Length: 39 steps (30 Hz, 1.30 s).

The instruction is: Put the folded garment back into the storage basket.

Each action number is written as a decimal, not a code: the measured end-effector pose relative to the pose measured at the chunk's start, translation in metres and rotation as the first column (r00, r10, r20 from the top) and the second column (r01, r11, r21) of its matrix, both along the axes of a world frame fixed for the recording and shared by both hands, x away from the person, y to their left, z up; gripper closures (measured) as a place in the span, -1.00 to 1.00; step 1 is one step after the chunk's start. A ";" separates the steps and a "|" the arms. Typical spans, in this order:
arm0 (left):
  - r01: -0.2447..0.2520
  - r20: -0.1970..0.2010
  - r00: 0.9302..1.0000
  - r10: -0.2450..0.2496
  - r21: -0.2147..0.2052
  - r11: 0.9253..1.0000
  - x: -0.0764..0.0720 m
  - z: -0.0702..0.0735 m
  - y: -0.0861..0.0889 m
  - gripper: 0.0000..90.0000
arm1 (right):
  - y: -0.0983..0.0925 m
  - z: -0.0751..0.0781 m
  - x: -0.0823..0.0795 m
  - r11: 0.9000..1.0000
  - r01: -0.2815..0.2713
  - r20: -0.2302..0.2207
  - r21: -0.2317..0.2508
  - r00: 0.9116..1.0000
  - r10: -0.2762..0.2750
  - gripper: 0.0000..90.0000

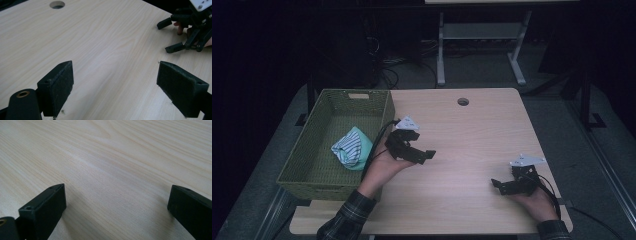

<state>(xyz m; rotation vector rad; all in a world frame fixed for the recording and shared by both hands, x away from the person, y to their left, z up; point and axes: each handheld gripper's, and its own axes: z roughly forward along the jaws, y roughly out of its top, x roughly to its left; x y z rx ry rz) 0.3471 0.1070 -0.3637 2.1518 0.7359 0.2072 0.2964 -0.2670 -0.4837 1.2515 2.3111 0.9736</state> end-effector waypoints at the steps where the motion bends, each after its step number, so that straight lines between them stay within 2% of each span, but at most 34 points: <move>1: 0.004 -0.003 1.000 -0.004 0.004 1.000 -0.001 -0.004 -0.003 -0.70 | 0.000 0.000 0.000 1.000 0.000 0.000 0.000 1.000 0.000 -0.96; 9: 0.023 0.003 1.000 -0.023 0.067 0.998 -0.007 -0.031 -0.024 -0.70 | 0.000 0.000 0.000 1.000 0.000 0.000 0.000 1.000 0.000 -0.96; 15: 0.003 0.009 1.000 -0.003 0.066 0.998 -0.008 -0.050 -0.026 -0.70 | 0.000 0.000 0.000 1.000 0.001 -0.001 0.000 1.000 -0.001 -0.96; 19: 0.006 0.008 1.000 -0.006 0.090 0.996 -0.008 -0.066 -0.029 -0.70 | 0.000 0.000 0.000 1.000 0.001 -0.001 0.000 1.000 -0.001 -0.96; 29: -0.003 -0.001 1.000 0.003 0.173 0.985 -0.005 -0.097 -0.035 -0.72 | 0.000 0.000 0.000 1.000 0.002 -0.001 0.001 1.000 -0.002 -0.96; 33: -0.020 0.013 1.000 0.018 0.200 0.980 -0.002 -0.105 -0.033 -0.72 | 0.000 0.000 0.000 1.000 0.002 -0.001 0.001 1.000 -0.002 -0.96; 36: -0.030 0.016 0.999 0.028 0.180 0.983 -0.003 -0.109 -0.030 -0.72 | 0.000 0.000 0.000 1.000 0.002 -0.001 0.001 1.000 -0.002 -0.96; 39: -0.035 0.031 0.999 0.031 0.140 0.990 -0.004 -0.113 -0.028 -0.72 | 0.000 0.000 0.000 1.000 0.002 -0.001 0.001 1.000 -0.002 -0.96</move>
